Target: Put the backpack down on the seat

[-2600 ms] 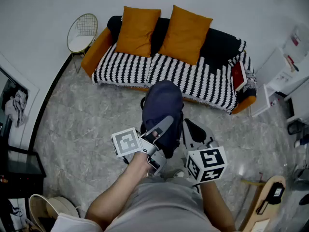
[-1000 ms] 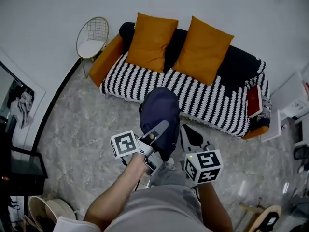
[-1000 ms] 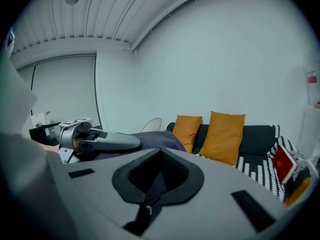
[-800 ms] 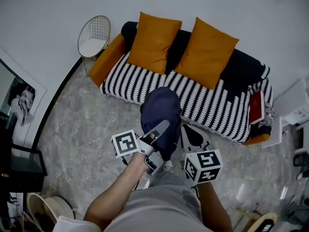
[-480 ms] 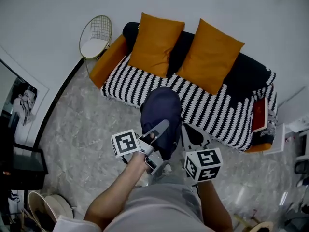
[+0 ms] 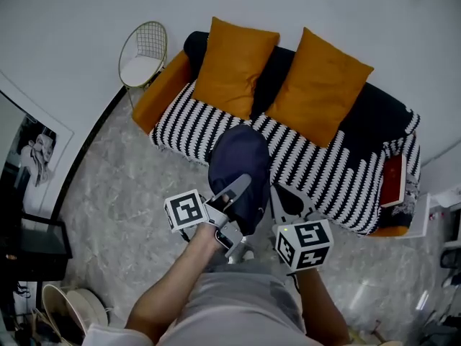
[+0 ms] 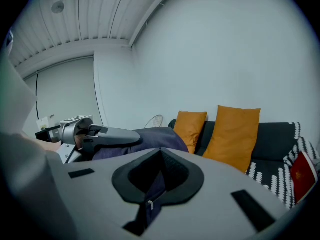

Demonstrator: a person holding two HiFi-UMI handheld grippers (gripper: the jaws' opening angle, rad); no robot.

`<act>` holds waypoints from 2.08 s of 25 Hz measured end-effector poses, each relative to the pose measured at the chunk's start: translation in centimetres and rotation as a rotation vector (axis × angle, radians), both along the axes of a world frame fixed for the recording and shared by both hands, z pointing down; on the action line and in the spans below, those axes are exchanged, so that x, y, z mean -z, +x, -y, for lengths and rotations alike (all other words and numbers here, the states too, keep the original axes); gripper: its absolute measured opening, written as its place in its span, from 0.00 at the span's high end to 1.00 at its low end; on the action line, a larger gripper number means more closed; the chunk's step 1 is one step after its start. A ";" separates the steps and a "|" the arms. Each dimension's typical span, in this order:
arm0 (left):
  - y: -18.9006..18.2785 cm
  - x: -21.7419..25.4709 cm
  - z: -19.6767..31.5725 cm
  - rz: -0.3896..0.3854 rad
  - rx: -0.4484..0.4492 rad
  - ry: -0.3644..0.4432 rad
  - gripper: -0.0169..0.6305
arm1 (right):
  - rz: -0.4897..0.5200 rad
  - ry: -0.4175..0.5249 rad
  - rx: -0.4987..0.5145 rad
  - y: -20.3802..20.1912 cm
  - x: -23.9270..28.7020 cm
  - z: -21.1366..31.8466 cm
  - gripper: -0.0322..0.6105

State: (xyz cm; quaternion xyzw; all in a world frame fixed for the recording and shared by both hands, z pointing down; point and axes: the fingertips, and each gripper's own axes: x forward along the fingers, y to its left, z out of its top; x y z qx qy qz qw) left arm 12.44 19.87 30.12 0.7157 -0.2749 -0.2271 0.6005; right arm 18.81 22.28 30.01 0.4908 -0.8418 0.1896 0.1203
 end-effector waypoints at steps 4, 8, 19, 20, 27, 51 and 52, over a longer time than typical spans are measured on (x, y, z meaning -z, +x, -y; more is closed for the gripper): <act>0.2 -1.0 2.1 0.000 -0.002 -0.002 0.90 | -0.009 -0.005 0.002 0.1 -0.8 1.8 0.95; 0.3 -1.9 4.8 -0.026 -0.006 -0.013 0.90 | -0.015 -0.019 -0.015 0.5 -1.9 4.2 0.95; 0.5 -6.3 13.0 -0.030 -0.099 -0.054 0.90 | -0.039 -0.056 -0.093 -0.2 -5.1 12.2 0.95; 0.4 -6.9 13.9 -0.021 -0.110 -0.057 0.90 | -0.040 -0.059 -0.102 -0.3 -5.4 13.0 0.95; 0.4 -10.4 19.6 -0.057 -0.160 -0.089 0.90 | -0.066 -0.092 -0.160 -0.2 -8.2 18.1 0.95; 4.2 -21.2 29.7 -0.036 -0.386 -0.122 0.90 | -0.080 -0.222 -0.343 0.8 -17.8 27.8 0.95; 4.2 -21.7 29.9 -0.018 -0.402 -0.122 0.90 | -0.077 -0.226 -0.346 0.5 -18.1 28.3 0.95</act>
